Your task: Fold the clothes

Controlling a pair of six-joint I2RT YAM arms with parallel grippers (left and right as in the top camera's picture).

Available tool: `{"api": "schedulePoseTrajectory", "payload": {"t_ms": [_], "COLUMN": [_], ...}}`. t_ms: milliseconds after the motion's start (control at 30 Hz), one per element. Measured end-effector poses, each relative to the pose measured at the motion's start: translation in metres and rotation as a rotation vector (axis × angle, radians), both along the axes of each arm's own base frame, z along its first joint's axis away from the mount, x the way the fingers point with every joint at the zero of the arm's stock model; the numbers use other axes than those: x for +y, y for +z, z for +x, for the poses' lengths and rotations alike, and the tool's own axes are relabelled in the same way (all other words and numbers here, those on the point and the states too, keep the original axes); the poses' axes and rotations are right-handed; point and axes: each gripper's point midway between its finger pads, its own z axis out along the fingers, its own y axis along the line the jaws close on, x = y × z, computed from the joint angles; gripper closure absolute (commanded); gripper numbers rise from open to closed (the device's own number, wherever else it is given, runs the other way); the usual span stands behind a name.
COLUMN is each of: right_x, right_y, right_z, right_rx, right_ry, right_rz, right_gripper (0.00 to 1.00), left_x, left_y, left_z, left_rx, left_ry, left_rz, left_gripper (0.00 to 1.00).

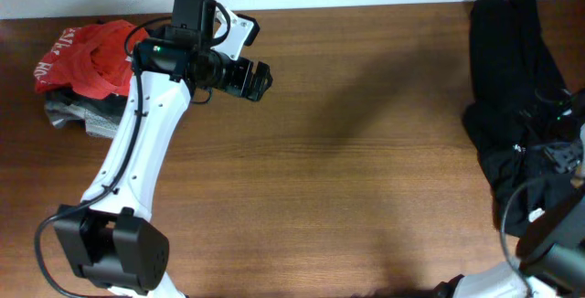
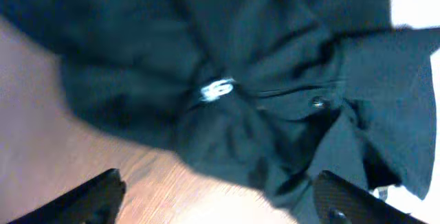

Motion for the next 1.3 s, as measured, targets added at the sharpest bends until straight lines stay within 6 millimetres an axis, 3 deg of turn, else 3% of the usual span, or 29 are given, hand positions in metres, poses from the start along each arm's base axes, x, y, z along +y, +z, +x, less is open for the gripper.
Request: {"api": "schedulePoseTrajectory", "payload": {"t_ms": [167, 333, 467, 633, 700, 733, 833, 967, 1067, 1167, 1300], "right_x": [-0.020, -0.035, -0.032, -0.021, -0.016, -0.014, -0.008, -0.003, 0.012, 0.036, 0.084], "right_y": [-0.031, -0.034, -0.041, -0.059, -0.069, -0.073, -0.080, -0.080, -0.079, -0.078, -0.076], "right_z": [-0.024, -0.037, -0.043, -0.054, -0.059, -0.062, -0.067, -0.060, -0.041, -0.018, 0.017], "right_rx": [0.087, 0.098, 0.118, 0.151, 0.163, 0.170, 0.186, 0.167, 0.119, 0.074, 0.020], "right_ry": [-0.093, -0.152, -0.157, -0.152, -0.152, -0.156, -0.147, -0.127, -0.050, 0.059, 0.254], "right_rz": [0.038, 0.029, 0.038, 0.063, 0.073, 0.079, 0.092, 0.105, 0.133, 0.159, 0.184], "right_gripper": [0.16, 0.41, 0.50, 0.55, 0.71, 0.93, 0.96, 0.96, 0.96, 0.96, 0.96], "left_x": [-0.001, -0.002, -0.003, -0.003, -0.004, -0.004, -0.004, -0.004, -0.004, -0.004, -0.003], "left_y": [-0.022, -0.050, -0.068, -0.075, -0.075, -0.075, -0.074, -0.074, -0.074, -0.074, -0.073], "left_z": [0.005, 0.010, 0.011, 0.015, 0.016, 0.016, 0.017, 0.017, 0.017, 0.019, 0.020], "left_rx": [0.047, 0.108, 0.146, 0.151, 0.146, 0.145, 0.143, 0.141, 0.140, 0.135, 0.129], "left_ry": [0.004, 0.007, 0.008, 0.008, 0.008, 0.008, 0.008, 0.011, 0.011, 0.011, 0.016], "left_rz": [0.008, 0.021, 0.029, 0.030, 0.029, 0.029, 0.029, 0.027, 0.027, 0.025, 0.028], "left_gripper": [0.01, 0.01, 0.01, 0.01, 0.01, 0.01, 0.01, 0.05, 0.07, 0.10, 0.11]}}
